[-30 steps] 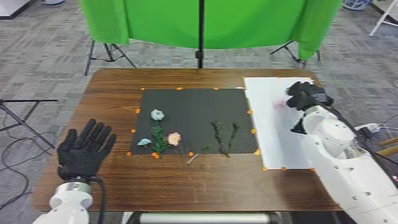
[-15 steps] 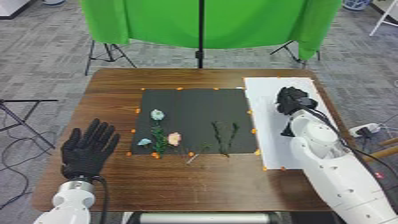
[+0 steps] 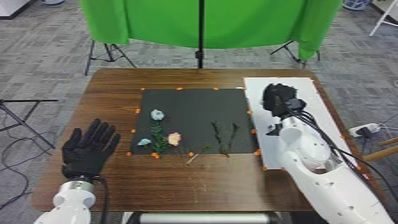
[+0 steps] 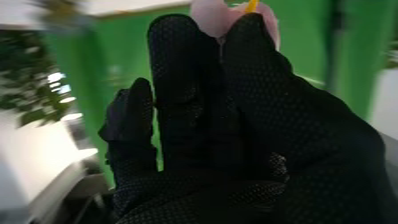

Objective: Arrange flowers

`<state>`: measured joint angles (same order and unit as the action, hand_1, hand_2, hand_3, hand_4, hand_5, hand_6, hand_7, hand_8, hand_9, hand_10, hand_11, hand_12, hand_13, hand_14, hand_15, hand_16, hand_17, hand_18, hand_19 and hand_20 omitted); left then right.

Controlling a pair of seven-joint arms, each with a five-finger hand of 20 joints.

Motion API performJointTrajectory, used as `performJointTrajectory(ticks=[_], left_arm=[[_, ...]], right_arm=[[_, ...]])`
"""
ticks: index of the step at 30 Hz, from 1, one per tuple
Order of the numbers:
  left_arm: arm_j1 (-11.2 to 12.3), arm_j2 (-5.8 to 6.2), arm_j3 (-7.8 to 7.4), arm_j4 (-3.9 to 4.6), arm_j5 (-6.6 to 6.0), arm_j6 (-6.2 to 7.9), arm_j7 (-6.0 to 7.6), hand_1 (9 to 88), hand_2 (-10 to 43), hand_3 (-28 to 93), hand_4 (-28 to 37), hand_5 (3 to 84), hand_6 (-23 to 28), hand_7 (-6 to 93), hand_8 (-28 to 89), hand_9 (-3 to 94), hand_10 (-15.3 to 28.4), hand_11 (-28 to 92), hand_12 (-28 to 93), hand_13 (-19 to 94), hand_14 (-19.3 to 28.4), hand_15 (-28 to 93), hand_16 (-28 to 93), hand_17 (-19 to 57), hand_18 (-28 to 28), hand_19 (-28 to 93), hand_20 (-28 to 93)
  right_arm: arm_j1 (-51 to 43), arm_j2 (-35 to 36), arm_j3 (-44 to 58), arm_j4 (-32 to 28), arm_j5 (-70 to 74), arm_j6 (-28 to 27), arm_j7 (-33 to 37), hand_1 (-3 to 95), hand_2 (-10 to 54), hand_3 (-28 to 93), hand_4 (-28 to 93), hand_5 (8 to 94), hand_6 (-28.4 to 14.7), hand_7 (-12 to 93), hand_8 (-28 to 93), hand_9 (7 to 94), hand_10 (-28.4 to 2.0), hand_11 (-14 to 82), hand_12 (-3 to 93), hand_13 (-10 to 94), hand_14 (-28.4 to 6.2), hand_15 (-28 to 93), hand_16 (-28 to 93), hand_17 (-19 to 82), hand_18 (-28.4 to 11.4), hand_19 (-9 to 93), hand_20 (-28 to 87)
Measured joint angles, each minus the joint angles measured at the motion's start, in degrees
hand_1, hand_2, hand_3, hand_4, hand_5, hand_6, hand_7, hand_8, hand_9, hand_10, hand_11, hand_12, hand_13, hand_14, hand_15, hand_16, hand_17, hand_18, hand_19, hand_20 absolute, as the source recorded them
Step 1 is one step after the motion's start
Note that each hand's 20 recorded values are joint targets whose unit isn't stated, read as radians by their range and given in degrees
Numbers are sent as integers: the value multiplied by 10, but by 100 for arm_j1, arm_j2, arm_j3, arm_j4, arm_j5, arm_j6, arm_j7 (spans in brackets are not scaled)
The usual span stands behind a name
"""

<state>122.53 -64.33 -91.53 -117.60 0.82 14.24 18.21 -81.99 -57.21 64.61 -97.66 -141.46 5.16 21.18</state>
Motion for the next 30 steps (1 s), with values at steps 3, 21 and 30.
performJointTrajectory(ticks=[3, 21, 30], left_arm=[[24, 13, 2, -3, -20, 5, 38, 285, 151, 779, -283, 479, 113, 124, -95, 401, 170, 243, 94, 305, 180, 448, -94, -75, 164, 424, 128], [-14, 52, 33, 6, -45, 30, 43, 286, 151, 778, -283, 479, 114, 122, -95, 401, 170, 243, 94, 305, 181, 449, -95, -75, 164, 425, 127], [5, 37, 2, 9, 35, -17, -20, 314, 127, 788, -283, 478, 113, 123, -94, 399, 168, 242, 95, 305, 180, 446, -95, -74, 164, 424, 126]], right_arm=[[59, 4, -290, -629, 257, -617, 31, 605, -95, 684, -283, 718, -4, 364, -78, 787, -116, 118, 380, 651, -68, 436, 354, 318, -218, 883, 408], [-2, -575, -1462, -1069, -82, -1539, -692, 578, -95, 699, -283, 696, -10, 296, -70, 731, -121, 165, 308, 625, -76, 445, 328, 303, -222, 879, 394], [-71, -626, -1533, -1139, -85, -1777, -683, 556, -95, 730, -283, 683, -4, 199, -148, 675, -137, 230, 177, 605, -82, 456, 304, 293, -226, 871, 387]])
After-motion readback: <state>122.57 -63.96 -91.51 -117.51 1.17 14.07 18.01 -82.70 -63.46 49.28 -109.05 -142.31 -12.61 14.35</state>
